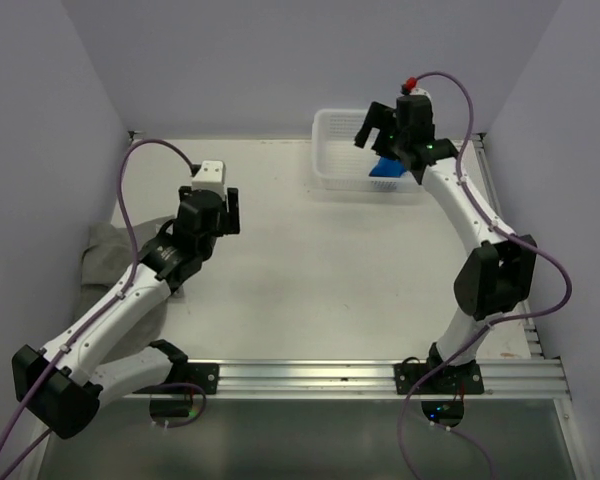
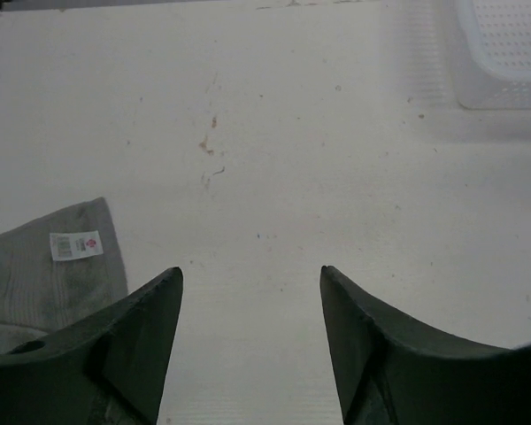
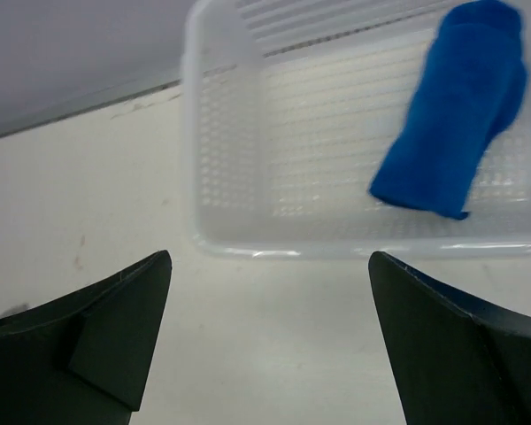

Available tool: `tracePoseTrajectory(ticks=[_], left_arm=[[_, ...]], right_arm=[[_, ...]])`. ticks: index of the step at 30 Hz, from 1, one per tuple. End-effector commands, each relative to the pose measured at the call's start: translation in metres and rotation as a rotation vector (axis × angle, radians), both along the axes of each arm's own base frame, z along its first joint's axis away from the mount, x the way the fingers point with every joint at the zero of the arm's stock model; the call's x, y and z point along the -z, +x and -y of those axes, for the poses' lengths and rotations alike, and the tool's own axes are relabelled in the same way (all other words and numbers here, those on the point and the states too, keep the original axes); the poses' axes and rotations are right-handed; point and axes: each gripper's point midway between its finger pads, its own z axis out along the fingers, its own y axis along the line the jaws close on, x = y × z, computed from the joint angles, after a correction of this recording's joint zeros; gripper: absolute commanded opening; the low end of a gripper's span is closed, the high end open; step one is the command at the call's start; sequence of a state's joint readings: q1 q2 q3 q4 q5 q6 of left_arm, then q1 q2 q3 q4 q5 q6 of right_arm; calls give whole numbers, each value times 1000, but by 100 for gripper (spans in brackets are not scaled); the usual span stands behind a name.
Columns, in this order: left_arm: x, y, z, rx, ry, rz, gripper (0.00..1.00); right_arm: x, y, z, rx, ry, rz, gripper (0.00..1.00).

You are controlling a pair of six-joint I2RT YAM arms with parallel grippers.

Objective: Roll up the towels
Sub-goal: Move the towel to the center of the board

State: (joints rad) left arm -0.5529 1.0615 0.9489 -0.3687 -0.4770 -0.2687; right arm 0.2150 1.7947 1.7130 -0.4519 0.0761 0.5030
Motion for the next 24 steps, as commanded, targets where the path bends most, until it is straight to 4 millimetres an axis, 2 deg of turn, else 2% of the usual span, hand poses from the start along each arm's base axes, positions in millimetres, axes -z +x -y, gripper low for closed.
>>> tracePoseTrajectory(ticks=[1,3,4,5,6,7,10,11,12,13,14,15,16,17,19,20,21,22,23,24], left_arm=[[-22,1,-31,-154,6,98,70],[-25,-1,-39,-195,8,115,73],[-31,-4,-49,-241,15,137,79],[-31,-6,-54,-268,21,144,82],[-33,-9,-59,-298,14,153,86],[-40,-15,-72,-362,19,179,99],[-51,-28,-98,-496,7,242,100],[-49,-32,-103,-522,11,249,100],[-51,-35,-108,-551,-2,265,100],[-56,-42,-117,-599,-6,290,100],[-57,-45,-121,-622,-7,298,100],[-57,-48,-125,-647,-16,310,100],[-62,-53,-132,-680,-22,331,99],[-62,-55,-134,-690,-22,337,100],[-67,-61,-139,-709,-35,358,98],[-67,-62,-141,-711,-39,362,96],[-68,-64,-142,-715,-44,369,95],[-72,-66,-143,-717,-66,387,96],[-71,-67,-144,-717,-65,388,99],[-71,-67,-144,-717,-61,389,100]], right_arm=[[-47,-48,-100,-249,32,143,97],[-46,-73,-139,-346,31,150,94],[-33,-88,-159,-400,32,124,92],[-28,-114,-194,-492,44,112,89],[-23,-128,-212,-541,57,103,88],[-8,-155,-239,-621,68,66,86],[21,-193,-281,-731,115,-11,80],[28,-217,-302,-795,125,-32,78],[41,-227,-315,-833,122,-63,77],[46,-238,-326,-863,131,-81,76],[50,-257,-341,-915,139,-95,75],[52,-266,-351,-939,156,-103,75],[66,-273,-361,-955,159,-129,74],[68,-291,-374,-1003,178,-142,74],[85,-306,-396,-1040,202,-187,73],[93,-322,-407,-1076,201,-210,72],[95,-328,-414,-1089,206,-218,72],[107,-332,-425,-1098,196,-233,71],[112,-345,-433,-1123,189,-241,71],[115,-349,-439,-1128,190,-246,71]])
